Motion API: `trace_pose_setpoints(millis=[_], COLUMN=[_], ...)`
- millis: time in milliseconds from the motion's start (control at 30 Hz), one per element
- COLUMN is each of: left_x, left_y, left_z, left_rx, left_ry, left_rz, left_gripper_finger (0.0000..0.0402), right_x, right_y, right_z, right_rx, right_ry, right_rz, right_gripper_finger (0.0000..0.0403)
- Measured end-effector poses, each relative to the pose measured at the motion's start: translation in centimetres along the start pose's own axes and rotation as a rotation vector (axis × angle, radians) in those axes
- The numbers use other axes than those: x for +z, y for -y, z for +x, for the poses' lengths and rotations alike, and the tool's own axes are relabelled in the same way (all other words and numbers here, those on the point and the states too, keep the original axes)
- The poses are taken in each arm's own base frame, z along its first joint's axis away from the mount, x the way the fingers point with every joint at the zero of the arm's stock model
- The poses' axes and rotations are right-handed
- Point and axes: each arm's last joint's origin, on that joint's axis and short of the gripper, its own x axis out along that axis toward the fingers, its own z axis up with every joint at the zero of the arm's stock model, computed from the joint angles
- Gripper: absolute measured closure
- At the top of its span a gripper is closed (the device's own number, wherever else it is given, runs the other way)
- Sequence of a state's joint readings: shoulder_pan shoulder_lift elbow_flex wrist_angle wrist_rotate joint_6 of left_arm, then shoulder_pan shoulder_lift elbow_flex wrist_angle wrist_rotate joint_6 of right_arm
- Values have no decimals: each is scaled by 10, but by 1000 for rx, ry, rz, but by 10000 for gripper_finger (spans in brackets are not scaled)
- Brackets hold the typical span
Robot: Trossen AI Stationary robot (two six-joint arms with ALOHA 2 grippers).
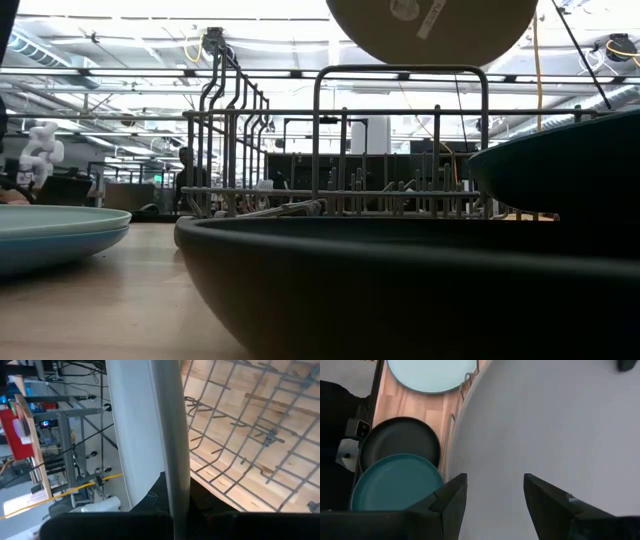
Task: Sort dishes
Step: Put the gray plate into the dish rack
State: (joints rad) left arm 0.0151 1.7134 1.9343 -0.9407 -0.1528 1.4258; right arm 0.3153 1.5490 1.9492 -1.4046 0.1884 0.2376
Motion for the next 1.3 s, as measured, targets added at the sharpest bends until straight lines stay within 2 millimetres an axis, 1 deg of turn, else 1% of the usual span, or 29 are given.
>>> trace_pose_setpoints(millis=[100,267,367,500,667,767,833,1033,1200,1300], left_x=[0,2,3,4,2,2,2,2,4,7], left_y=[1,1,2,3,6,7,7,7,5,5], left_z=[0,0,0,0,0,2,4,8,8,7], left_rx=[-5,-7,-18,-34,-55,-65,-64,-62,-42,-34], left_ry=[3,23,27,28,6,-10,-35,-45,-37,-31], left_rz=[-12,-47,-55,-80,-78,-75,-71,-68,-69,-80], left_gripper_finger=[392,392,392,392,392,393,393,393,393,393], right_x=[-1,-2,-3,0,1,4,7,8,12,14], right_y=[-9,-16,-17,-17,-16,-17,-19,-23,-24,-25], right_z=[7,6,1,-10,-17,-19,-14,7,24,32], right_rx=[10,3,-14,17,22,70,76,-8,-166,-199], right_ry=[5,20,32,68,78,110,107,15,6,-7], right_rz=[-4,-4,-13,-5,-2,16,23,34,67,59], right_gripper_finger=[215,215,215,215,215,215,215,215,215,218])
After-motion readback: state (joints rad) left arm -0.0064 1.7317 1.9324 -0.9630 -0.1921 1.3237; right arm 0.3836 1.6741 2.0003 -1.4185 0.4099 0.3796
